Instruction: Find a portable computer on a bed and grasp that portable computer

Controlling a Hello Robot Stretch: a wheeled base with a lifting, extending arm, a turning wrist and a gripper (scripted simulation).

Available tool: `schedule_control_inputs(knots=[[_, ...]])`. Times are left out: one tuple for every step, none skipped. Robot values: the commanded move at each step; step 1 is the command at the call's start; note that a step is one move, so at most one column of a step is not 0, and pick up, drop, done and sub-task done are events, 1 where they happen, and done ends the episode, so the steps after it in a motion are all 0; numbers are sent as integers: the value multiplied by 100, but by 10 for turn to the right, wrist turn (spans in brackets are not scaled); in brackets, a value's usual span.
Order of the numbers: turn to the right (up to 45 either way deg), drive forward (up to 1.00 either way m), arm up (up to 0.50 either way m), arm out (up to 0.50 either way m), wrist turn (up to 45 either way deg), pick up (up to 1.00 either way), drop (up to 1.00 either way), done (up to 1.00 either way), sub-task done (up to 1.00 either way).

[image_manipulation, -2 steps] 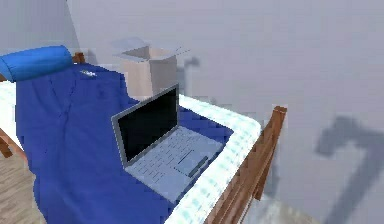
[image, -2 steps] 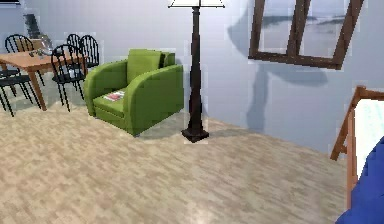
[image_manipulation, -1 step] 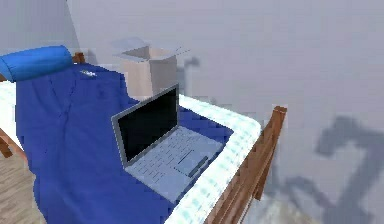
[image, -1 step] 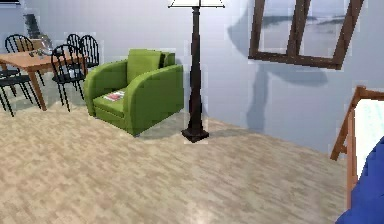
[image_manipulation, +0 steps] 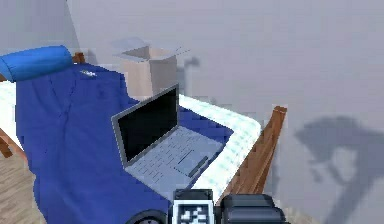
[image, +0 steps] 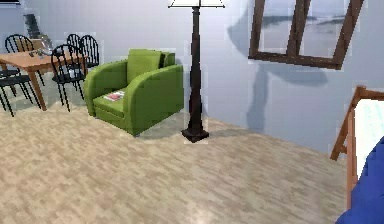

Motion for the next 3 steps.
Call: schedule_control_inputs(knots=[[0,0,0,16,0,0,0,0,0],[0,0,0,0,450,0,0,0,0],[0,0,0,0,450,0,0,0,0]])
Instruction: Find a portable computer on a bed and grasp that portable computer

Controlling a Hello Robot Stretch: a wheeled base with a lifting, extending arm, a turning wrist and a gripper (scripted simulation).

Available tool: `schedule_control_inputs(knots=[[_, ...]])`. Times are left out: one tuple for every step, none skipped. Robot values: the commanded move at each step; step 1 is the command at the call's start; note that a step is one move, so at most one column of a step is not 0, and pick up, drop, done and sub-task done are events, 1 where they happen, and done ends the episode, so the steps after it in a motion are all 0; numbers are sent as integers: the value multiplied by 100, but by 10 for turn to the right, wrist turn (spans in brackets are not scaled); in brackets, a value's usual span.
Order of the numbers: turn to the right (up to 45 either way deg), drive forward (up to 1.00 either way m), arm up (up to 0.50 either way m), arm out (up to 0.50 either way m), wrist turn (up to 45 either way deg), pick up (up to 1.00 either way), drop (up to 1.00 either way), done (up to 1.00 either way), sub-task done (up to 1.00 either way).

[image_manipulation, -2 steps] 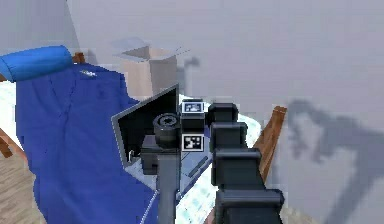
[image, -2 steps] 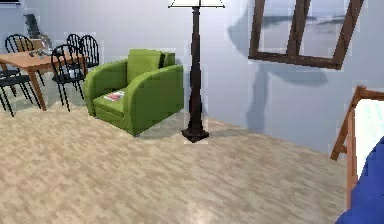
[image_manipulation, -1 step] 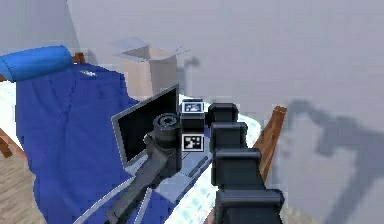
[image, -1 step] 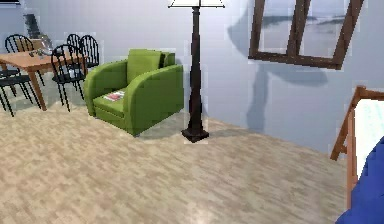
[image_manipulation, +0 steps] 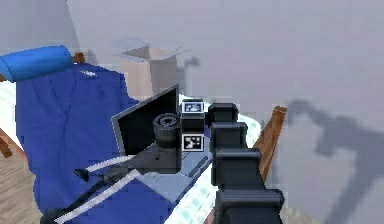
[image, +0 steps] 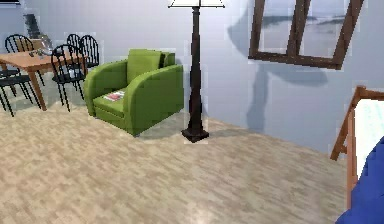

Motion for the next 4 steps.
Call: schedule_control_inputs(knots=[[0,0,0,0,450,0,0,0,0],[0,0,0,0,330,0,0,0,0],[0,0,-30,0,0,0,0,0,0],[0,0,0,0,0,100,0,0,0]])
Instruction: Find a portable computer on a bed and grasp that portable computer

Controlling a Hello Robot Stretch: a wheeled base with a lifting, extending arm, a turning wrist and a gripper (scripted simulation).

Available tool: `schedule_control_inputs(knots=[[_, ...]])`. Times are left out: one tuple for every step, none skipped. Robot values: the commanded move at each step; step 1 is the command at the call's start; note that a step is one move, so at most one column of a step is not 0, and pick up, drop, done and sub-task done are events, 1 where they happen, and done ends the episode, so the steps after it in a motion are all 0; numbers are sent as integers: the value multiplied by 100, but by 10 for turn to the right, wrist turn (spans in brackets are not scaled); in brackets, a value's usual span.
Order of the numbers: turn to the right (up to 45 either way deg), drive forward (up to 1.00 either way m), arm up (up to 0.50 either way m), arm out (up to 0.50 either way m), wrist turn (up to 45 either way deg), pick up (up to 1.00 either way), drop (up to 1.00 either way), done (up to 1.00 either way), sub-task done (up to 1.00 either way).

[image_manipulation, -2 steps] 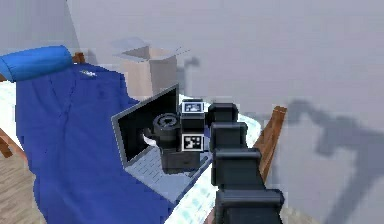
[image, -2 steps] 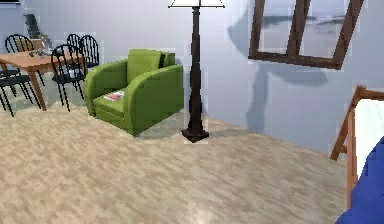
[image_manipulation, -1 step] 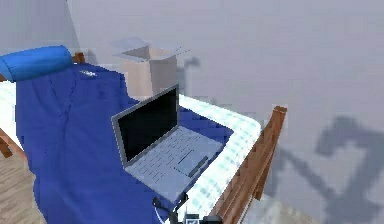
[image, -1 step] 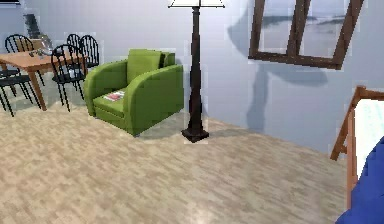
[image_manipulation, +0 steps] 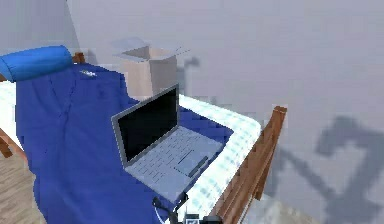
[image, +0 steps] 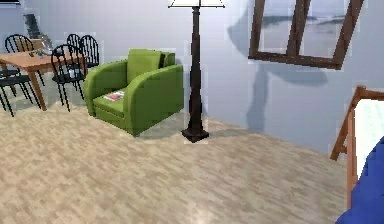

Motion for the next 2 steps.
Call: schedule_control_inputs(knots=[[0,0,10,0,0,0,0,0,0],[0,0,0,0,0,0,0,100,0]])
